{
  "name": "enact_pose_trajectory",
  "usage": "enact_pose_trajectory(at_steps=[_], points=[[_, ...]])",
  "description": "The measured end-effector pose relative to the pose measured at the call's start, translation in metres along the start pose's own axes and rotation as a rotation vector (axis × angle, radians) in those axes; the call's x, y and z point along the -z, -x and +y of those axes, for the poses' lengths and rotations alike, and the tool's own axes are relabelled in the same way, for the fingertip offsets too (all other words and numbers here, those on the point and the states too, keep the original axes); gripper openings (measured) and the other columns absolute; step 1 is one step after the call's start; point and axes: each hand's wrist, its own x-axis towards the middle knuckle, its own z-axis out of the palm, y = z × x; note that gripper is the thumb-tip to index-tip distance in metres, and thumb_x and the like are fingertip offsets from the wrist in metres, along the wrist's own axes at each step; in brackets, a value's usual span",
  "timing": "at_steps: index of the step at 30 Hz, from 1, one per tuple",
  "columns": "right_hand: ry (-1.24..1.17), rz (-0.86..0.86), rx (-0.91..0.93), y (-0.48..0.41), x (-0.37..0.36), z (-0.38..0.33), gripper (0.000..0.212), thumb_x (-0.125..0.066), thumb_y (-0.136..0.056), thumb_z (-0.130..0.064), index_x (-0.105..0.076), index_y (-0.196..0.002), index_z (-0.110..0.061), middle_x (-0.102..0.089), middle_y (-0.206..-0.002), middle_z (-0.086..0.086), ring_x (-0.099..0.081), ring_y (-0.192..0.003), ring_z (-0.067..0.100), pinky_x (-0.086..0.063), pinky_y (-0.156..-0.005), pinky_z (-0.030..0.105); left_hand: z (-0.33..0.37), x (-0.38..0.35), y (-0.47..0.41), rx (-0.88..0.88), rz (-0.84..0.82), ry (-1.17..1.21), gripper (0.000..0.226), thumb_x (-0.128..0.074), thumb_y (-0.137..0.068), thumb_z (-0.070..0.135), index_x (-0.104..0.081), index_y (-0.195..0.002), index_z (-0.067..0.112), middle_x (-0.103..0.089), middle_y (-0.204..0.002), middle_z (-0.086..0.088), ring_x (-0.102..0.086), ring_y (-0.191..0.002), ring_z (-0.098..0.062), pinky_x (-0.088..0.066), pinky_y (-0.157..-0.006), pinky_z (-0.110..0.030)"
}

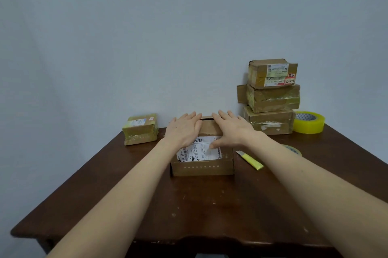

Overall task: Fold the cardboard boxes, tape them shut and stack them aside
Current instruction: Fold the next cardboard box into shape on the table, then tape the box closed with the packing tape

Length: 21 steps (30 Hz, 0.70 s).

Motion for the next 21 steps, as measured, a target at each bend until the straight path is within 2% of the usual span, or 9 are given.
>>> enact_pose_trajectory(at_steps=[5, 8, 11, 14, 17, 21], points=[[-0.064, 0.008, -0.032, 0.007, 0.007, 0.011, 0.112, -0.067, -0.073, -0.064, -0.003, -0.154, -0.022, -0.005, -0.161, 0.004, -0.003, -0.148, 0.029, -0.015, -0.117, 0.051, 0.023, 0.008, 0.000, -0.039, 0.053, -0.004, 0.049, -0.017, -0.103, 0.036, -0.024, -0.150, 0.024, -0.019, -0.158, 0.000, -0.016, -0.146, -0.016, -0.014, -0.118, -0.043], [-0.091, 0.022, -0.061, 0.018, 0.012, 0.025, 0.108, -0.066, -0.076, -0.063, -0.006, -0.153, -0.019, -0.010, -0.160, 0.005, -0.010, -0.147, 0.028, -0.022, -0.116, 0.050, 0.047, 0.012, -0.005, -0.092, 0.130, 0.008, 0.048, -0.021, -0.103, 0.032, -0.028, -0.149, 0.021, -0.024, -0.157, -0.003, -0.020, -0.145, -0.017, -0.019, -0.117, -0.039], [-0.149, 0.098, -0.151, 0.030, 0.013, 0.048, 0.079, -0.054, -0.089, -0.053, -0.021, -0.150, -0.015, -0.027, -0.154, 0.009, -0.030, -0.140, 0.027, -0.035, -0.108, 0.047, 0.080, 0.011, -0.008, -0.146, 0.178, 0.060, 0.047, -0.027, -0.101, 0.026, -0.033, -0.147, 0.017, -0.030, -0.154, -0.003, -0.027, -0.142, -0.018, -0.026, -0.111, -0.036], [-0.150, 0.130, -0.305, 0.045, 0.007, 0.071, 0.047, -0.046, -0.096, -0.040, -0.043, -0.134, -0.012, -0.044, -0.138, 0.013, -0.045, -0.126, 0.033, -0.041, -0.100, 0.047, 0.114, 0.003, -0.012, -0.200, 0.166, 0.099, 0.048, -0.034, -0.097, 0.020, -0.035, -0.145, 0.015, -0.035, -0.151, -0.004, -0.032, -0.138, -0.021, -0.033, -0.108, -0.038], [-0.122, 0.021, -0.386, 0.060, -0.009, 0.089, 0.044, -0.051, -0.093, -0.042, -0.054, -0.124, -0.011, -0.056, -0.129, 0.013, -0.052, -0.119, 0.032, -0.046, -0.095, 0.044, 0.141, -0.011, -0.013, -0.243, 0.130, 0.091, 0.050, -0.039, -0.093, 0.015, -0.037, -0.144, 0.014, -0.039, -0.146, -0.004, -0.039, -0.133, -0.024, -0.039, -0.102, -0.039], [-0.101, -0.189, -0.460, 0.078, -0.029, 0.104, 0.061, -0.070, -0.079, -0.051, -0.055, -0.127, -0.017, -0.056, -0.129, 0.007, -0.051, -0.121, 0.028, -0.045, -0.097, 0.040, 0.160, -0.028, -0.016, -0.252, 0.052, 0.109, 0.050, -0.041, -0.093, 0.011, -0.037, -0.143, 0.013, -0.041, -0.145, -0.006, -0.042, -0.131, -0.027, -0.041, -0.101, -0.041]])
